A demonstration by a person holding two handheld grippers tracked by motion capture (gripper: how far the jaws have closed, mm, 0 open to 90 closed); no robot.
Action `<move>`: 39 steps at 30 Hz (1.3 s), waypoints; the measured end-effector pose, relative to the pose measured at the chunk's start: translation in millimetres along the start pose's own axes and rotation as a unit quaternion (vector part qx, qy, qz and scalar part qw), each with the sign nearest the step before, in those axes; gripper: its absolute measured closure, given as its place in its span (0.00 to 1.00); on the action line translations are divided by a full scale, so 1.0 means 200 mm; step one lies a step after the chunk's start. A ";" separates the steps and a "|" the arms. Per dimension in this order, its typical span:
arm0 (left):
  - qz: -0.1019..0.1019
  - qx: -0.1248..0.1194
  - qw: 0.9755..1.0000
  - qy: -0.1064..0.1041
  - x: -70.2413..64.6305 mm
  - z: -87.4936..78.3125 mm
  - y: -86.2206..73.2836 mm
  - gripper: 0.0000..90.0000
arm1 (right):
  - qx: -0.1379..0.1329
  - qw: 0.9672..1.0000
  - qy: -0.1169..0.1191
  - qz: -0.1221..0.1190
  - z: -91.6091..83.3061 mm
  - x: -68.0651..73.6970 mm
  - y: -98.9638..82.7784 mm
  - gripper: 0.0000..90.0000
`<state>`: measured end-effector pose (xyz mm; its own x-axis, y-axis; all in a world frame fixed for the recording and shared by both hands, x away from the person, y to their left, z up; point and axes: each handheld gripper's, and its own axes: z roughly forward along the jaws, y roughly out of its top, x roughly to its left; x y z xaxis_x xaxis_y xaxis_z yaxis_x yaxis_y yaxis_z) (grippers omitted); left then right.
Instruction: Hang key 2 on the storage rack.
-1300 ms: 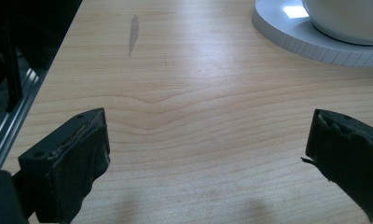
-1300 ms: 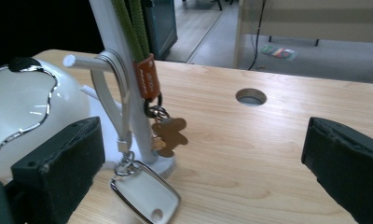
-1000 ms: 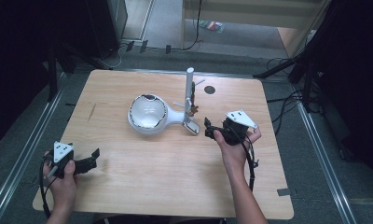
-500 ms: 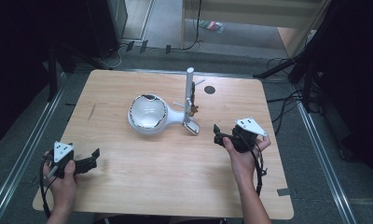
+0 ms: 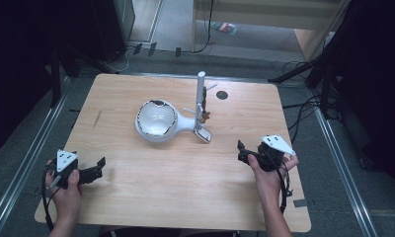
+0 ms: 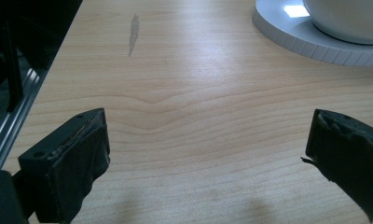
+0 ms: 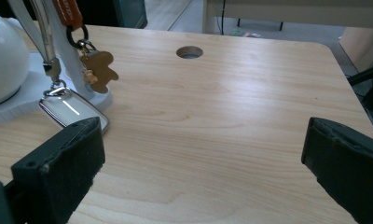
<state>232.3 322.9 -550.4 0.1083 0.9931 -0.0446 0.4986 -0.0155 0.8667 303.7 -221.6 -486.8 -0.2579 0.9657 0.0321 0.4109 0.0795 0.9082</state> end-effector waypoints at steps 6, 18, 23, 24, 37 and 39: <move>-0.002 -0.001 1.000 -0.001 0.00 0.00 0.00 0.00 | 0.008 1.000 -0.010 0.002 -0.03 -0.05 -0.05 0.00; -0.001 0.000 1.000 -0.001 0.00 0.00 0.00 0.00 | 0.019 0.999 -0.025 0.005 -0.09 -0.12 -0.13 0.00; -0.002 -0.001 1.000 -0.001 0.00 0.00 0.00 0.00 | 0.025 0.999 -0.029 0.011 -0.13 -0.15 -0.17 0.00; -0.002 -0.001 1.000 -0.001 0.00 0.00 0.00 0.00 | 0.025 0.999 -0.030 0.010 -0.14 -0.16 -0.18 0.00; -0.001 0.000 1.000 0.000 0.00 0.00 0.00 0.00 | 0.038 0.998 -0.049 0.012 -0.24 -0.28 -0.28 0.00; -0.001 0.000 1.000 0.000 0.00 0.00 0.00 0.00 | 0.038 0.998 -0.052 0.012 -0.25 -0.29 -0.29 0.00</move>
<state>232.3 322.9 -550.4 0.1078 0.9931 -0.0455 0.4987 -0.0145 0.8666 250.6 -295.7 -520.9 -0.1555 0.9878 0.0069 0.4815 0.0698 0.8737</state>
